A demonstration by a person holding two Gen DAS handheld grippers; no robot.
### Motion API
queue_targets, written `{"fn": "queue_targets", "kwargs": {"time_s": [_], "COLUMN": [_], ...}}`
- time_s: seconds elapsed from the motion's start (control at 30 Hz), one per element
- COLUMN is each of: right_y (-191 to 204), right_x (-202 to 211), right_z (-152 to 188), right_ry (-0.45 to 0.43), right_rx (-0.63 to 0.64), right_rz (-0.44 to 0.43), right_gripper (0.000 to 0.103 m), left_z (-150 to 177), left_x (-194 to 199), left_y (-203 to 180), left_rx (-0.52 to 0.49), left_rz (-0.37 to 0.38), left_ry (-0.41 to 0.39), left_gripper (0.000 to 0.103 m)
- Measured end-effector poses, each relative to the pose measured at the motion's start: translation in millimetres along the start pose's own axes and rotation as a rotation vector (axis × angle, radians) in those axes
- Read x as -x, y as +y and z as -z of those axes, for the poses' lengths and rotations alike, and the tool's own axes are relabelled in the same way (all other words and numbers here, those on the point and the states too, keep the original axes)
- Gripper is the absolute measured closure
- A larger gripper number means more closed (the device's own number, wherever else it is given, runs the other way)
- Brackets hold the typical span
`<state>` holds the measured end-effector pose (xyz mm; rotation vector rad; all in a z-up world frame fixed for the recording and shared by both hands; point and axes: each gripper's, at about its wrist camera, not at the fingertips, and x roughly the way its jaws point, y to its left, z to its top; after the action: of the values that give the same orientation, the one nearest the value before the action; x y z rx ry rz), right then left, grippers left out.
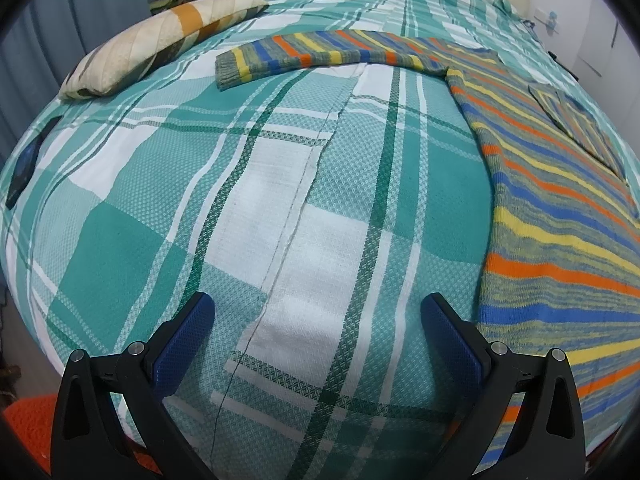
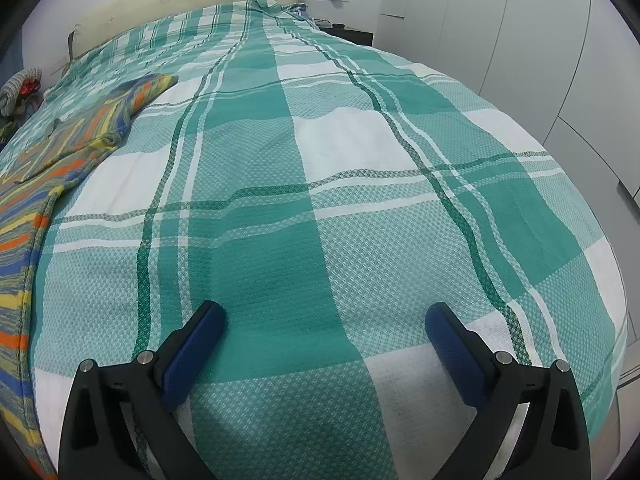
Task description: Fold small clothes
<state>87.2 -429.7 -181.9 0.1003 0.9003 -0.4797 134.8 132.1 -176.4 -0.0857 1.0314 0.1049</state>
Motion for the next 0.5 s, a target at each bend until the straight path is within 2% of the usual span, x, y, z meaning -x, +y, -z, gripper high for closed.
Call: {"fn": "queue_targets", "kwargs": {"time_s": [0.5], "right_y": [-0.4], "right_x": [0.2], "right_z": [0.2], "right_ry": [-0.002], "right_rx": [-0.001], "right_rz": [0.001], "right_gripper": [0.002], "left_z": [1.7], "left_x": [0.0], "left_y": [-1.6], "left_rx": [-0.004], "left_rz": [0.000], "left_ry": [0.003], "left_gripper": [0.000]}}
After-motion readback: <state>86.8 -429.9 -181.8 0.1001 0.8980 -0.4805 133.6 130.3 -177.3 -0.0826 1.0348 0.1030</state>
